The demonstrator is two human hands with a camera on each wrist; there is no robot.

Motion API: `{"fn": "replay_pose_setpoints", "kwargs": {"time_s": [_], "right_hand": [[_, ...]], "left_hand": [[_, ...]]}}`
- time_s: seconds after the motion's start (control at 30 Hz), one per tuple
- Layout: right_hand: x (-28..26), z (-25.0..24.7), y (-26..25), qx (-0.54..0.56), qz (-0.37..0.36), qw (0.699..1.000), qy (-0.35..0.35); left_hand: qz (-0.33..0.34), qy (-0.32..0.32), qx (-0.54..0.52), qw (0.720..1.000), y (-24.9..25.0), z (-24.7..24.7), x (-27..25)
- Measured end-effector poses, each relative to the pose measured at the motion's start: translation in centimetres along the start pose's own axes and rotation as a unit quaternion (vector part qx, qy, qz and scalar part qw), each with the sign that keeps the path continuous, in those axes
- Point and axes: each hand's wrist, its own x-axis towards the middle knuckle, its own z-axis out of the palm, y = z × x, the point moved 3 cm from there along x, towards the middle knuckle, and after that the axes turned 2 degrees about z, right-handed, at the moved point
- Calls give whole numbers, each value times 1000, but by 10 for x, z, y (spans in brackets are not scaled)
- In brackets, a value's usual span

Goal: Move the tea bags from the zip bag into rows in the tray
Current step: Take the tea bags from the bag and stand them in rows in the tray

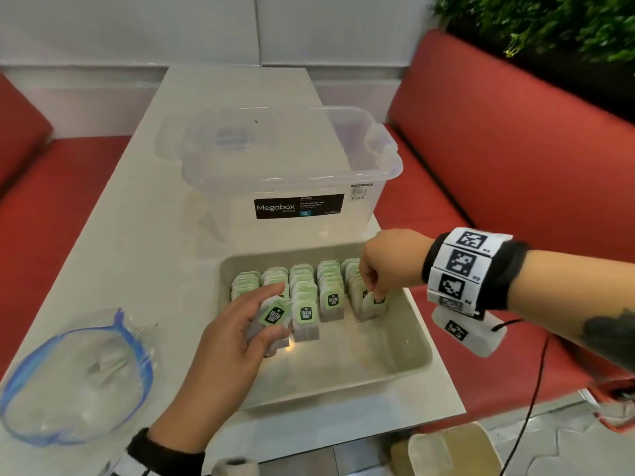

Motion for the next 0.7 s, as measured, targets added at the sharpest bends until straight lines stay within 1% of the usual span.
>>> {"fn": "replay_pose_setpoints", "kwargs": {"time_s": [0.13,0.33,0.57,0.7], "right_hand": [[15,10,-5,-54,-5,998,-33],[25,15,-13,-113,-10,993,-45],[31,20,-13,-124,11,990,-67],[30,19,-14,-124,12,989,-73]], "left_hand": [[5,13,27,1000,-4,-1,0],[-21,23,-13,999,-8,1,-1],[-25,29,-38,999,-7,0,-3],[-45,39,-72,996,-8,-1,0]]}}
